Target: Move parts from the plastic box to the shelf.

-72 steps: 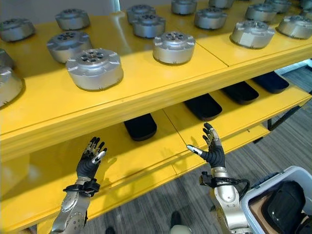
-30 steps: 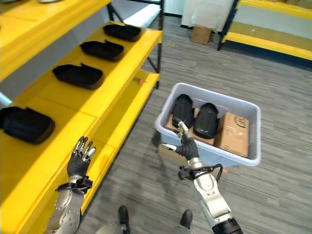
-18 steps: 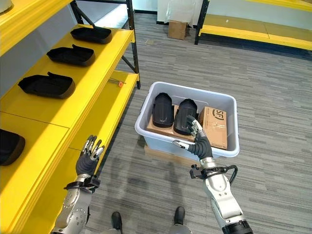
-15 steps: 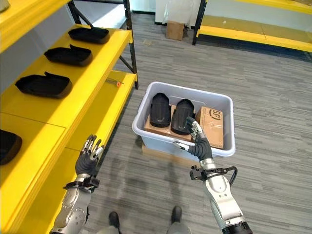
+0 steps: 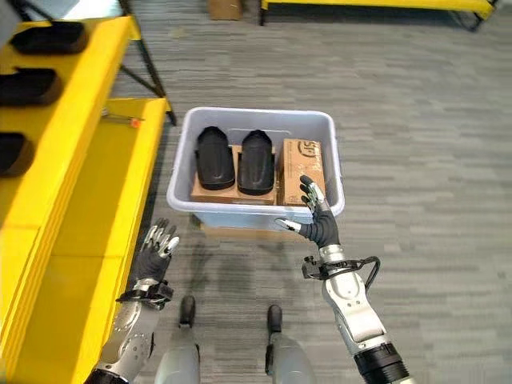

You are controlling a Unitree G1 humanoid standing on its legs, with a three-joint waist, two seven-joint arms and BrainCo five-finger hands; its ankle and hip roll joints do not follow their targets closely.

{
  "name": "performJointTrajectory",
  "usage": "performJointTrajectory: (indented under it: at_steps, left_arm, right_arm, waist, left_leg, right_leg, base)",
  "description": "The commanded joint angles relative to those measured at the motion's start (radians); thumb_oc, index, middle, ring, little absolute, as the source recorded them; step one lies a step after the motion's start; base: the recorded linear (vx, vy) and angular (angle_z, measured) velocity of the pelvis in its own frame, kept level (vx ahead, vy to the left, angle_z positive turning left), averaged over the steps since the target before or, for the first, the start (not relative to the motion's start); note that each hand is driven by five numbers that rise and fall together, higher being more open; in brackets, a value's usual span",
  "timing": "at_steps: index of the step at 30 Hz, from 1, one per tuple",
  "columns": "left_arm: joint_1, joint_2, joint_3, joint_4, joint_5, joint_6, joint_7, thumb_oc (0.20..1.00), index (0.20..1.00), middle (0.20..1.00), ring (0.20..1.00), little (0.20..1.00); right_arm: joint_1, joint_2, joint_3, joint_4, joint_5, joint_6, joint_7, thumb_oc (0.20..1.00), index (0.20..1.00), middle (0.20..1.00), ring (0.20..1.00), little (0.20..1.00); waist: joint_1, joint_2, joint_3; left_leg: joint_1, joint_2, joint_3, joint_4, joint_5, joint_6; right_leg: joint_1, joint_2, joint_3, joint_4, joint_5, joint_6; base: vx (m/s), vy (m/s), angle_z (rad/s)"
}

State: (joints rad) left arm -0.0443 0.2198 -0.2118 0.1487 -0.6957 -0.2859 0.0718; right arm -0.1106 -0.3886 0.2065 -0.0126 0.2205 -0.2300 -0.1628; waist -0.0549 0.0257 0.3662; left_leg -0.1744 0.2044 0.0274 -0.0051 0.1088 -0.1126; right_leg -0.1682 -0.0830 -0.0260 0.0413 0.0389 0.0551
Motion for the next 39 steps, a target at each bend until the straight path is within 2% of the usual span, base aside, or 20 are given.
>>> performJointTrajectory:
  at_steps: [1,6,11,18,19,23,31,39]
  left_arm:
    - [0.047,0.055,0.062,-0.122,0.008,-0.048,0.017,1.000,1.000,1.000,1.000,1.000]
    - [0.025,0.065,0.079,-0.120,0.024,-0.060,0.051,1.000,1.000,1.000,1.000,1.000]
    - [-0.012,0.061,0.073,-0.122,0.029,-0.067,0.073,1.000,1.000,1.000,1.000,1.000]
    - [-0.025,0.040,0.018,-0.138,-0.037,-0.065,0.068,1.000,1.000,1.000,1.000,1.000]
    - [-0.017,0.047,-0.003,-0.153,-0.053,-0.055,0.056,1.000,1.000,1.000,1.000,1.000]
    - [-0.009,0.067,-0.044,-0.195,-0.076,-0.042,0.031,1.000,1.000,1.000,1.000,1.000]
    - [-0.036,0.084,-0.066,-0.210,-0.098,-0.046,0.045,1.000,1.000,1.000,1.000,1.000]
    - [-0.054,0.109,-0.120,-0.229,-0.126,-0.047,0.035,1.000,1.000,1.000,1.000,1.000]
  right_arm:
    - [0.009,0.004,0.016,-0.093,0.000,-0.044,0.011,1.000,1.000,1.000,1.000,1.000]
    - [0.012,0.004,-0.006,-0.102,-0.006,-0.041,0.001,1.000,1.000,1.000,1.000,1.000]
    - [-0.062,-0.025,-0.050,-0.074,-0.054,-0.042,-0.062,1.000,1.000,1.000,1.000,1.000]
    - [-0.307,-0.052,-0.078,0.073,-0.005,-0.057,-0.173,1.000,1.000,1.000,1.000,1.000]
    - [-0.384,-0.067,-0.072,0.124,-0.011,-0.047,-0.214,1.000,1.000,1.000,1.000,1.000]
    - [-0.535,-0.104,-0.059,0.219,0.016,-0.036,-0.258,1.000,1.000,1.000,1.000,1.000]
    - [-0.722,-0.163,-0.015,0.357,0.094,-0.029,-0.281,1.000,1.000,1.000,1.000,1.000]
    - [-0.966,-0.221,0.058,0.628,0.200,-0.023,-0.288,1.000,1.000,1.000,1.000,1.000]
  waist:
    - [0.045,-0.069,-0.042]
    - [0.036,-0.096,-0.035]
    - [0.032,-0.100,-0.029]
    - [0.061,-0.087,-0.017]
    - [0.071,-0.079,-0.013]
    - [0.087,-0.063,-0.001]
    - [0.098,-0.045,0.020]
    - [0.116,-0.009,0.061]
  left_leg:
    - [-0.068,0.019,0.009,0.130,-0.039,0.003]
    - [-0.120,-0.002,0.040,0.166,-0.073,0.017]
    - [-0.168,-0.014,0.037,0.169,-0.075,0.020]
    - [-0.201,-0.022,0.035,0.154,-0.067,0.018]
    - [-0.207,-0.024,0.035,0.147,-0.063,0.017]
    - [-0.219,-0.030,0.036,0.126,-0.051,0.015]
    - [-0.231,-0.032,0.045,0.106,-0.039,0.012]
    - [-0.271,-0.040,0.043,0.114,-0.037,0.007]
  right_leg:
    - [0.128,-0.192,-0.002,-0.005,-0.041,0.114]
    - [0.079,-0.220,-0.005,-0.022,0.000,0.134]
    - [0.046,-0.231,-0.025,-0.038,0.031,0.140]
    - [0.018,-0.240,-0.045,-0.070,0.064,0.147]
    - [0.013,-0.242,-0.048,-0.076,0.069,0.148]
    - [-0.007,-0.246,-0.047,-0.082,0.076,0.147]
    - [-0.037,-0.246,-0.039,-0.084,0.081,0.146]
    - [-0.074,-0.251,-0.041,-0.073,0.080,0.142]
  base:
    - [0.02,0.199,-0.49]
    - [0.01,0.111,-0.11]
    - [0.03,0.015,0.06]
    - [0.01,-0.003,-0.01]
    - [0.00,0.000,0.00]
    - [0.00,0.006,0.01]
    - [0.00,0.003,0.01]
    - [0.00,0.001,0.01]
